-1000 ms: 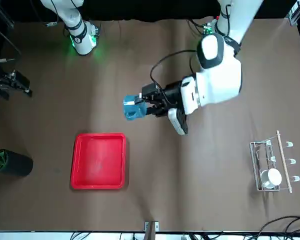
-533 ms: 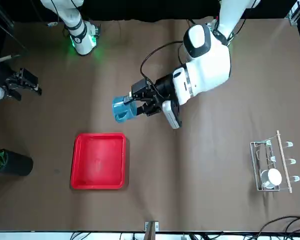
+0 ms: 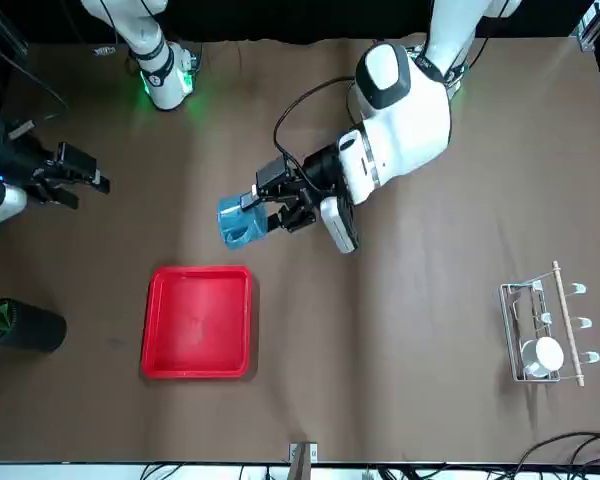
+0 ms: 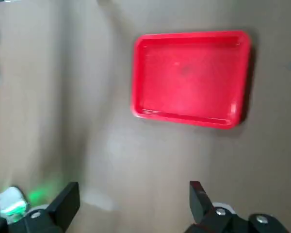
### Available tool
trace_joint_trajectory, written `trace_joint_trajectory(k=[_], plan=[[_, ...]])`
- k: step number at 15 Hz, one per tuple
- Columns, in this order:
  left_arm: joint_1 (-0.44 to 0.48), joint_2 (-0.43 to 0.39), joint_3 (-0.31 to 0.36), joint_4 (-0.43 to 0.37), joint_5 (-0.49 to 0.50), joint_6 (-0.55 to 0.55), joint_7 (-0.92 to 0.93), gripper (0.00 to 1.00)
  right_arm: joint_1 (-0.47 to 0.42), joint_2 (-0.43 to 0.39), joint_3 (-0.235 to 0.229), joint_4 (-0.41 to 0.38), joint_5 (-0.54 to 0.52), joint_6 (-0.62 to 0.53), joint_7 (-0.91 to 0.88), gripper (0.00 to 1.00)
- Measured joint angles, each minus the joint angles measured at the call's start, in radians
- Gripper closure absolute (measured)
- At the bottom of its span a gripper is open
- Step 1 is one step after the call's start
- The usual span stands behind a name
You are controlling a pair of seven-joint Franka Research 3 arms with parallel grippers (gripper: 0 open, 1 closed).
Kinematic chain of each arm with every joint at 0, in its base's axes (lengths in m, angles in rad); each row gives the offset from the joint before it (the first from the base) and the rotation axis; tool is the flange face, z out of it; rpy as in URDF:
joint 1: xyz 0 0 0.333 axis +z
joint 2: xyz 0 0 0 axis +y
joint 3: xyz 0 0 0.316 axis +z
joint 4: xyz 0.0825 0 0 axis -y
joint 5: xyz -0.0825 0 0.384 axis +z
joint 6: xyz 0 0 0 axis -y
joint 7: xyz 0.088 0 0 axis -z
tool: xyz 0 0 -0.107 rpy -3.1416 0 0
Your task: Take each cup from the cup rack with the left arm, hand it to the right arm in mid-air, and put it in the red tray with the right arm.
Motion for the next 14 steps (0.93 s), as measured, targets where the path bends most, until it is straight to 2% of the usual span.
trace_joint_trajectory(k=[4, 8, 12, 14], plan=[[0.000, 0.018, 0.000, 0.024, 0.000, 0.010, 0.000, 0.26, 0.004, 0.028, 0.002, 0.000, 0.080, 0.000, 0.000, 0.00], [0.000, 0.027, 0.000, 0.035, 0.000, 0.013, 0.000, 0.26, 0.011, 0.070, 0.004, -0.004, 0.242, -0.003, 0.000, 0.00], [0.000, 0.028, 0.000, 0.037, 0.000, 0.013, 0.000, 0.26, 0.037, 0.116, 0.006, -0.004, 0.353, 0.001, 0.000, 0.00], [0.000, 0.028, 0.000, 0.037, 0.000, 0.013, 0.000, 0.26, 0.049, 0.140, 0.007, -0.005, 0.449, 0.004, 0.000, 0.00]])
